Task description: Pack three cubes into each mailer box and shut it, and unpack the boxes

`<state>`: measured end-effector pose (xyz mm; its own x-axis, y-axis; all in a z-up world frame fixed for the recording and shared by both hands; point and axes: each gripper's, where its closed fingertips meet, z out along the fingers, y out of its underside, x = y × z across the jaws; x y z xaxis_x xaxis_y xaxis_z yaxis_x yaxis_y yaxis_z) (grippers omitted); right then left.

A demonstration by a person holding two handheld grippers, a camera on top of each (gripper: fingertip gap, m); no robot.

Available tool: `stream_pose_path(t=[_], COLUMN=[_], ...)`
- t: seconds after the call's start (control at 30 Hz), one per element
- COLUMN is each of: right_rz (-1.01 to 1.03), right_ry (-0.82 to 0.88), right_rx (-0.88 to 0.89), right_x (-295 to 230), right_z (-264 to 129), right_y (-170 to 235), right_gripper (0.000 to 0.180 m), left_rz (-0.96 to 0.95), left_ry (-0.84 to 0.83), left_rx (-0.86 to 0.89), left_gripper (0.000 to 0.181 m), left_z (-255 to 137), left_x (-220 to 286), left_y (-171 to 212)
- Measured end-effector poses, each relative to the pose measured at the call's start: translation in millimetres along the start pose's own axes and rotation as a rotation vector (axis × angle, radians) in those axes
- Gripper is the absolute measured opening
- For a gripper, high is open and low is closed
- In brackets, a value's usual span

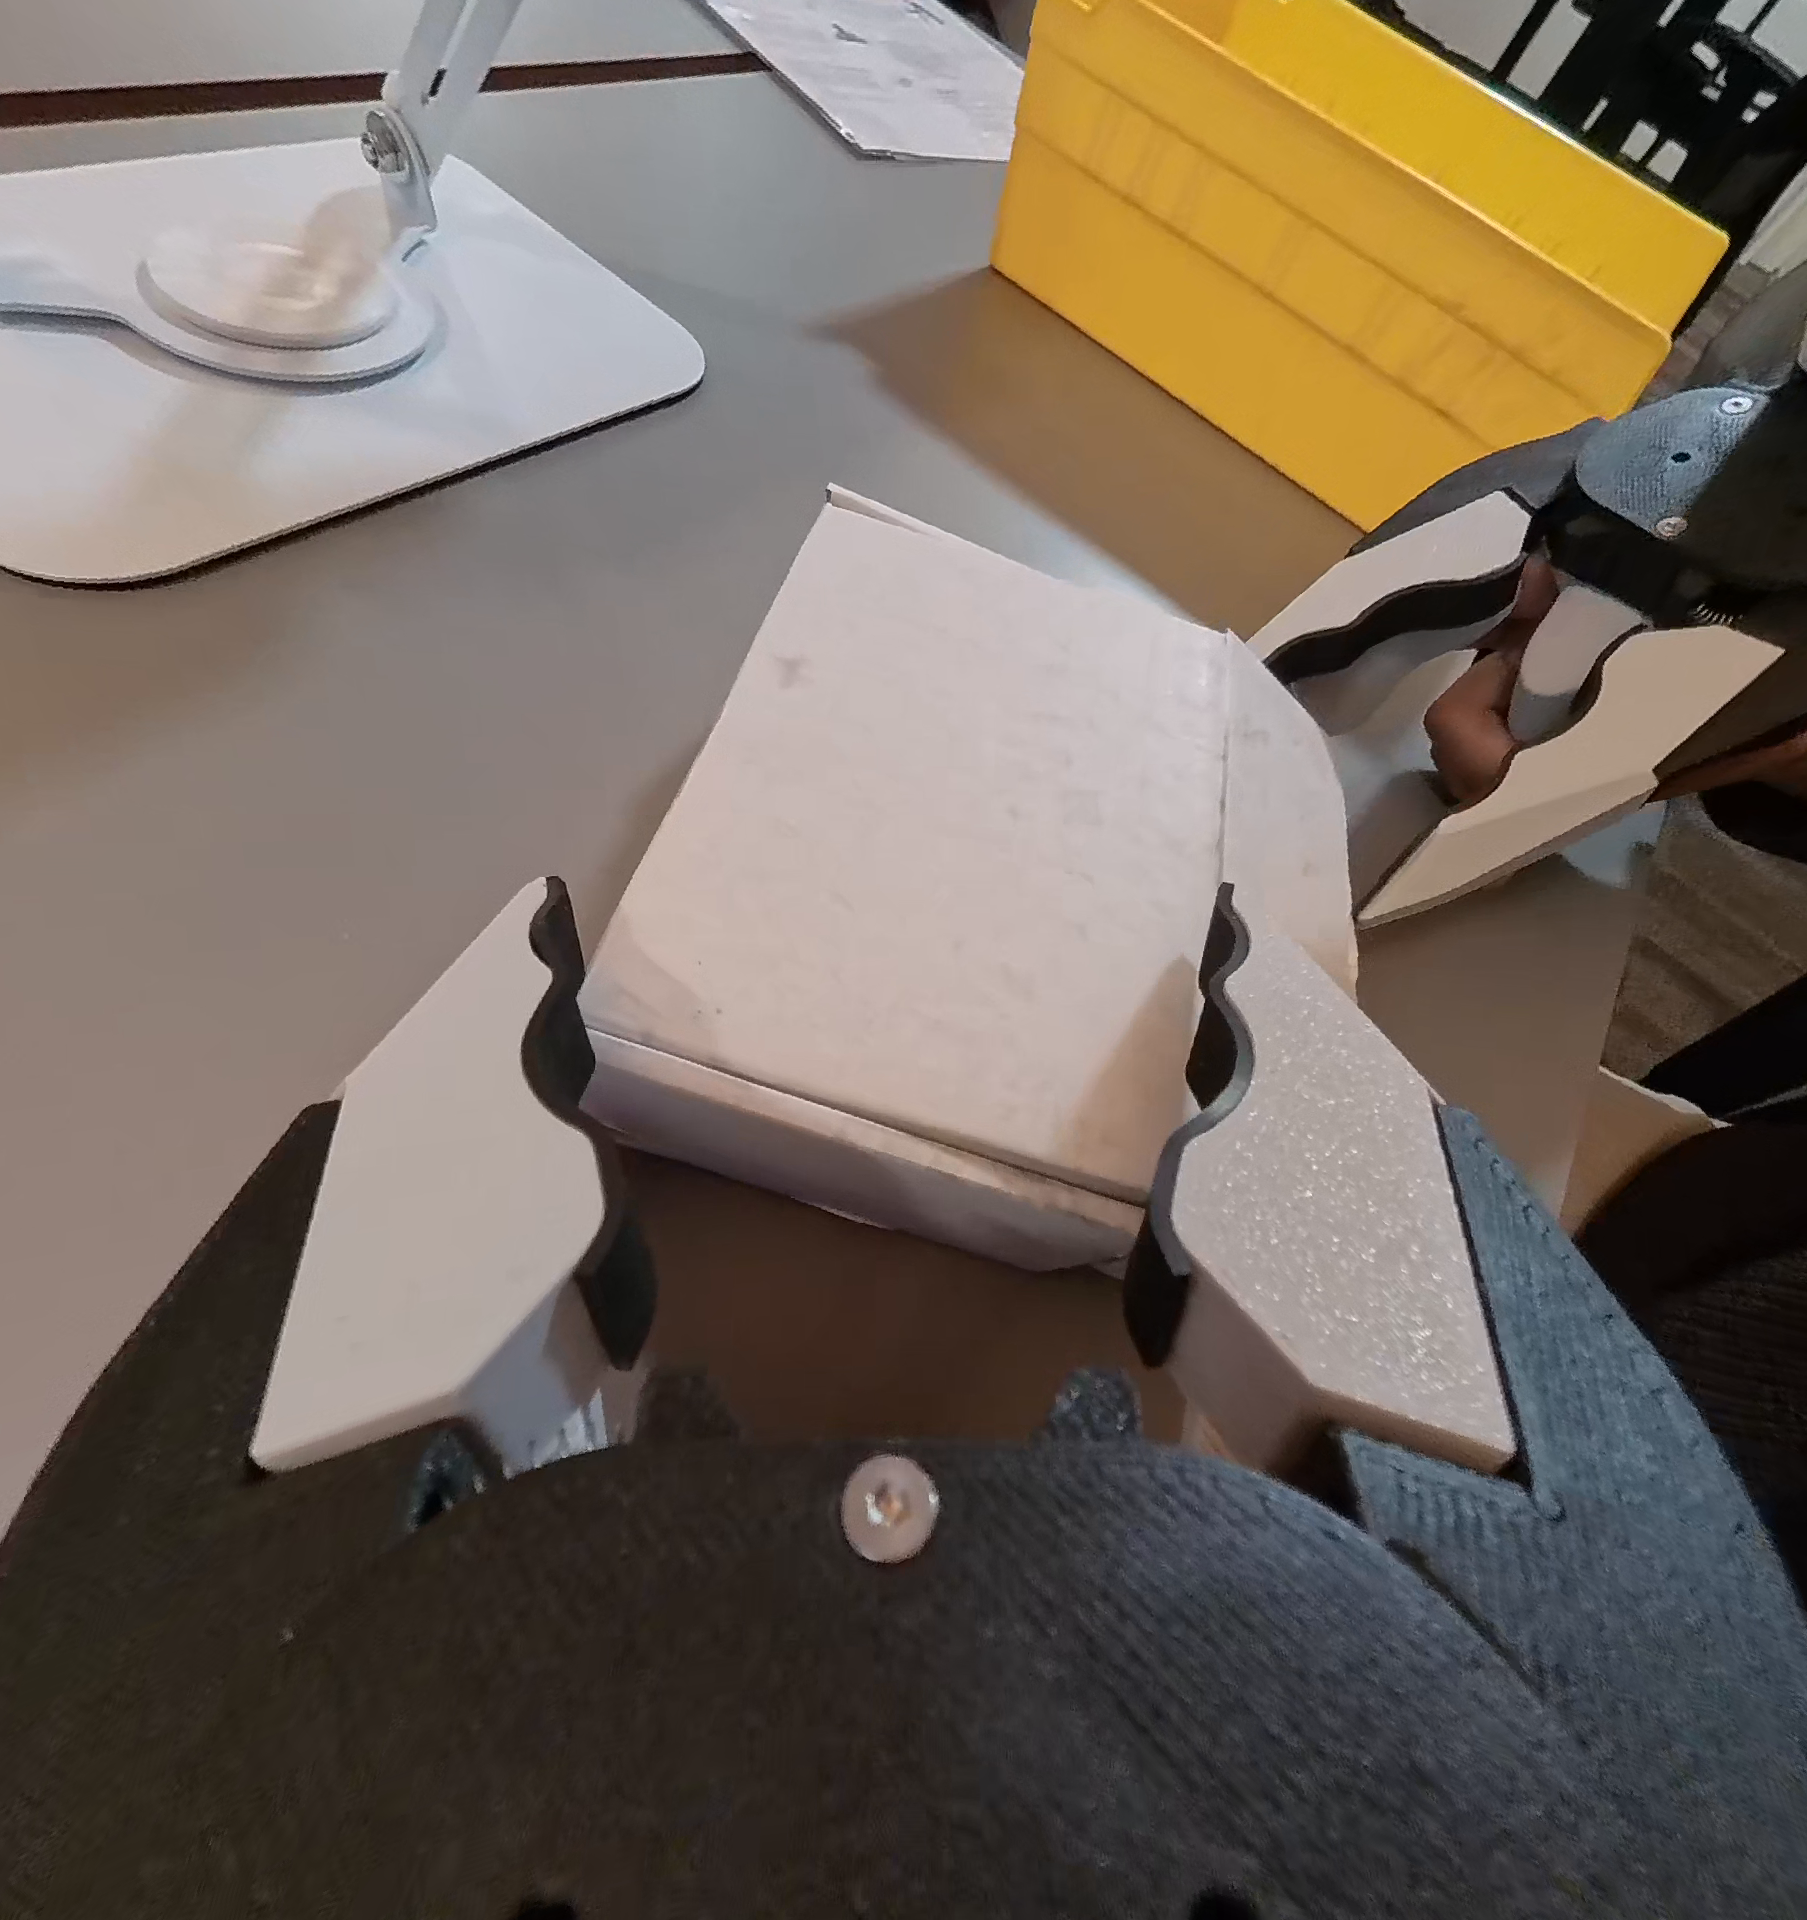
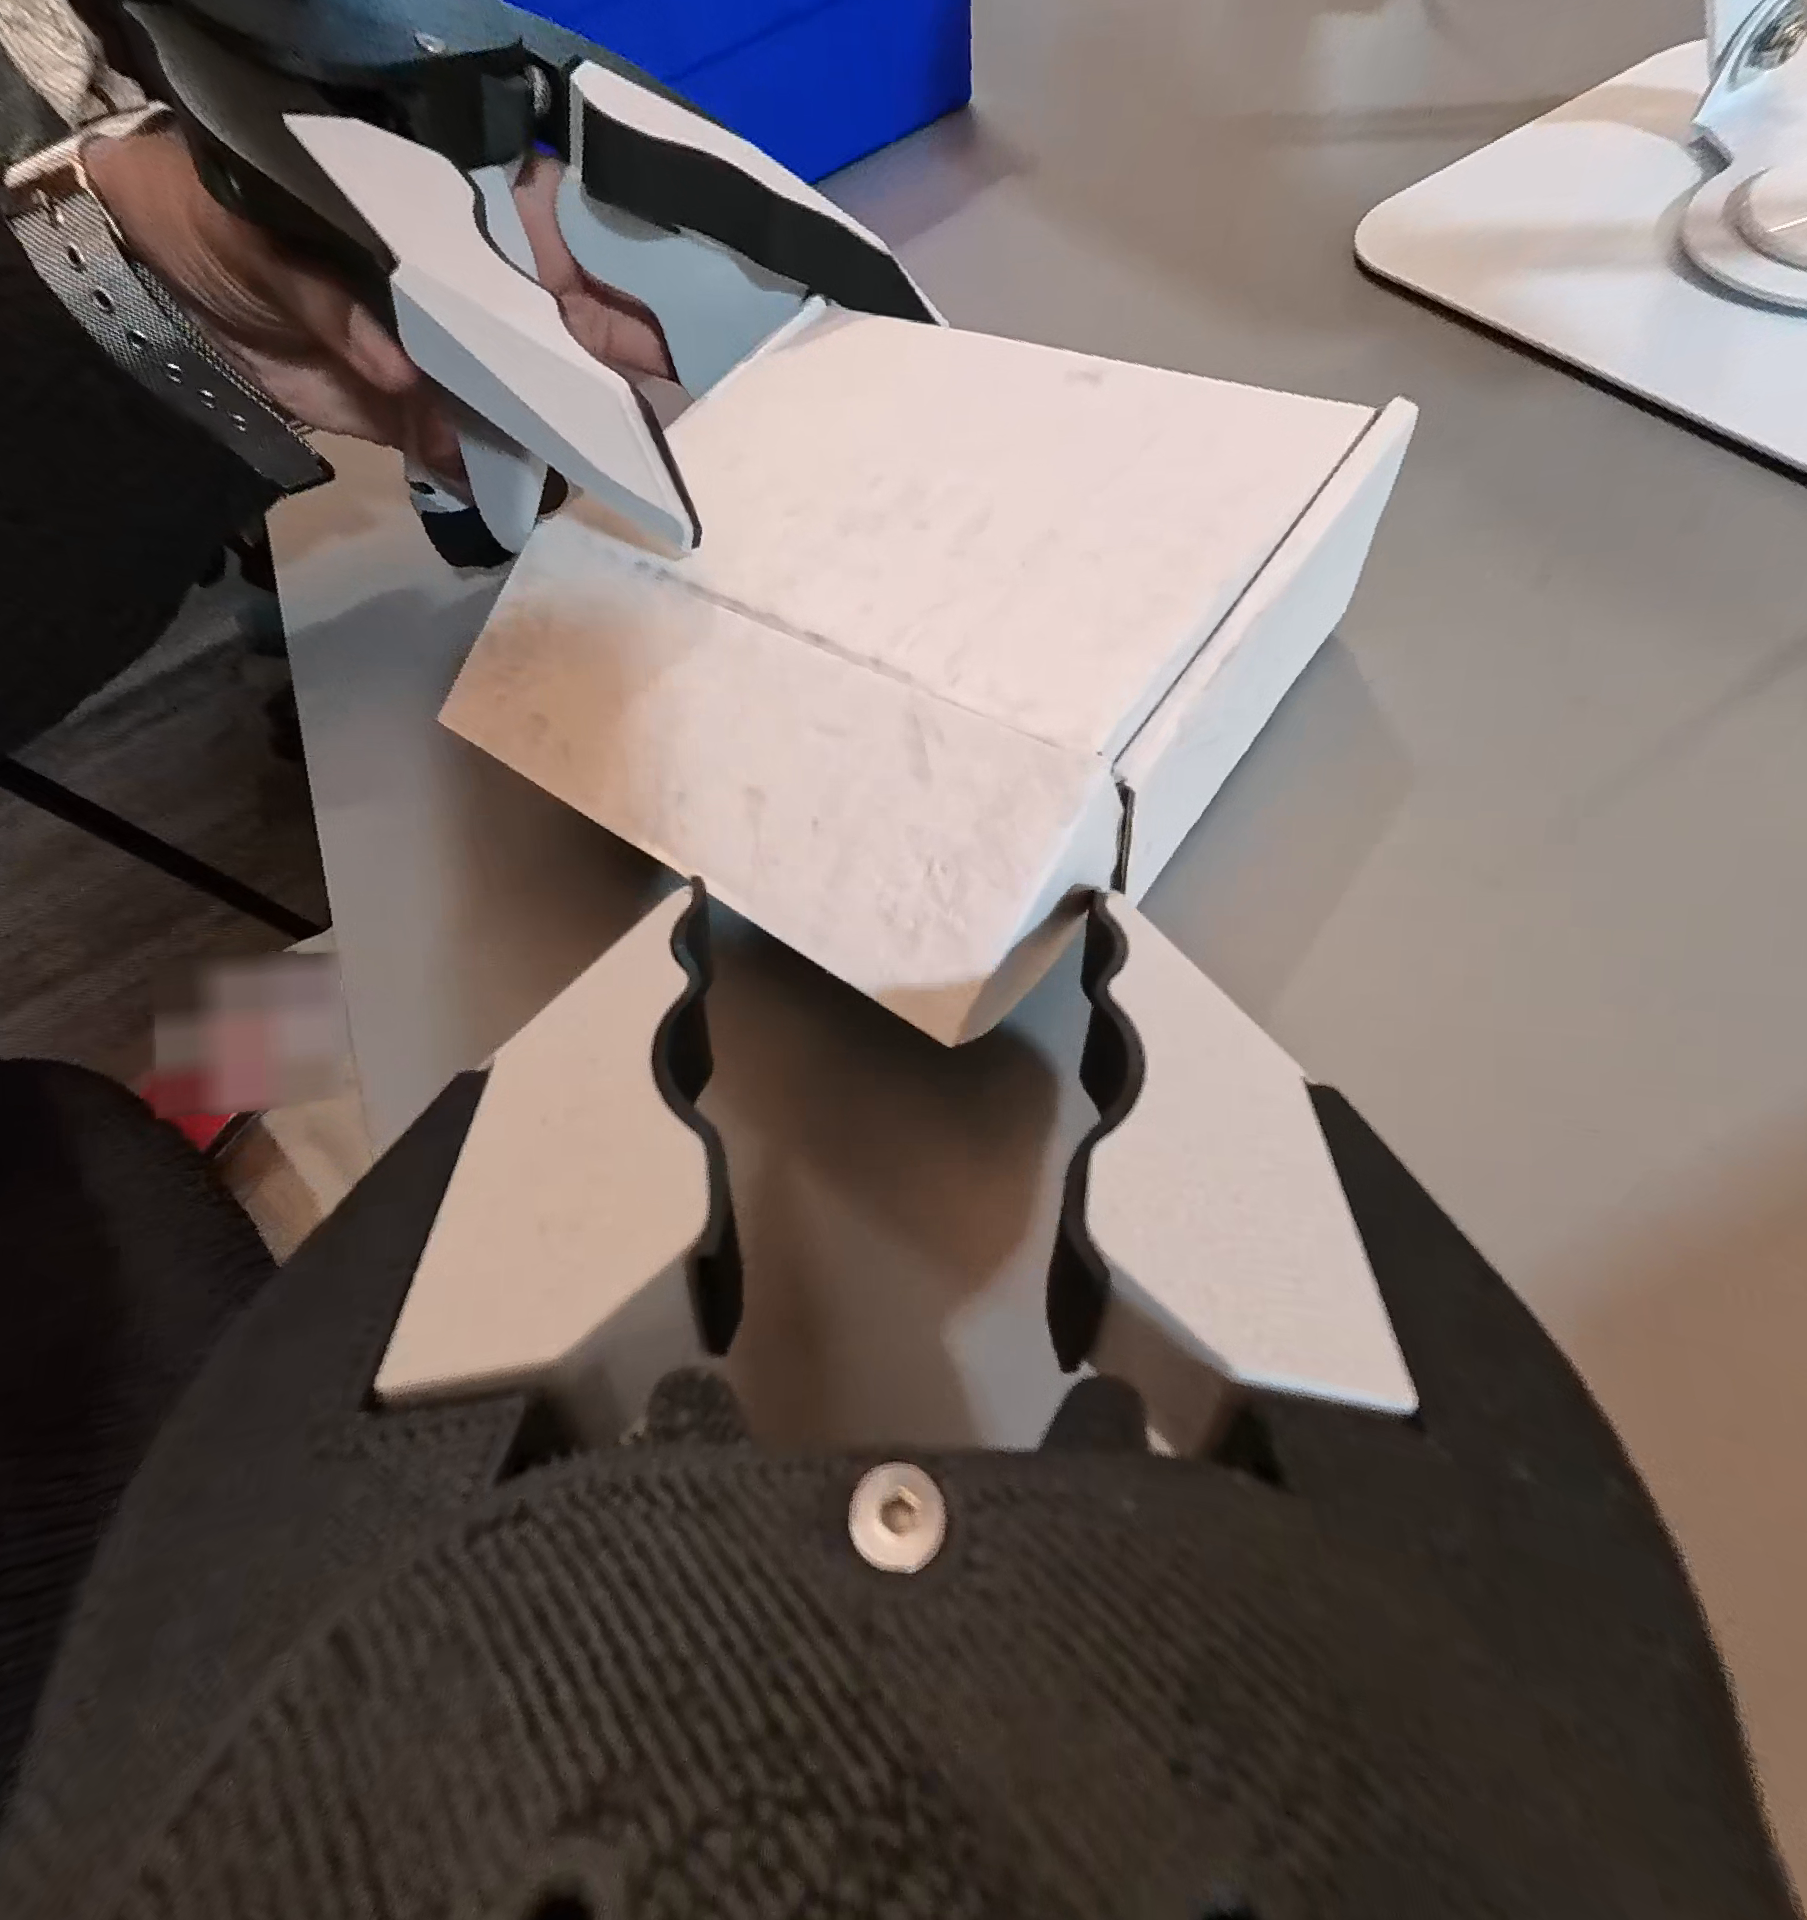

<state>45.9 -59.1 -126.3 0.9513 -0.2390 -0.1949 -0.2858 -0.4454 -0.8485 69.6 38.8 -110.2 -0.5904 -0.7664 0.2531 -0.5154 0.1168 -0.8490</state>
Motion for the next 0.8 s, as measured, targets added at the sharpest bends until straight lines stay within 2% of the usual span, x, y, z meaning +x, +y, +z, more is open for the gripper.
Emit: stream_pose_path(t=[0.17,0.3,0.37,0.43,0.8], right_rz=[0.003,-0.022,0.004,0.052,0.061], right_ry=[0.002,0.007,-0.015,-0.040,-0.003], right_rx=[0.007,0.026,0.050,0.057,0.017], right_x=[0.6,5.8,7.3,8.3,14.7], right_z=[-1.1,-14.1,-18.4,-17.7,-8.8], right_y=[-0.8,1.3,-2.0,-4.2,-0.7], right_gripper=[0.072,0.058,0.041,0.037,0.035], left_rz=[0.011,0.030,0.033,0.022,0.058], left_ry=[0.001,-0.014,-0.013,-0.005,-0.021], left_rx=[-0.006,-0.016,-0.007,-0.001,-0.010], left_gripper=[0.118,0.113,0.113,0.113,0.115], left_z=[-0.5,-1.0,-0.7,-0.6,-0.3], left_x=[-0.6,-3.6,-3.9,-4.1,-2.8], left_y=[0.8,3.3,3.2,2.6,4.5])
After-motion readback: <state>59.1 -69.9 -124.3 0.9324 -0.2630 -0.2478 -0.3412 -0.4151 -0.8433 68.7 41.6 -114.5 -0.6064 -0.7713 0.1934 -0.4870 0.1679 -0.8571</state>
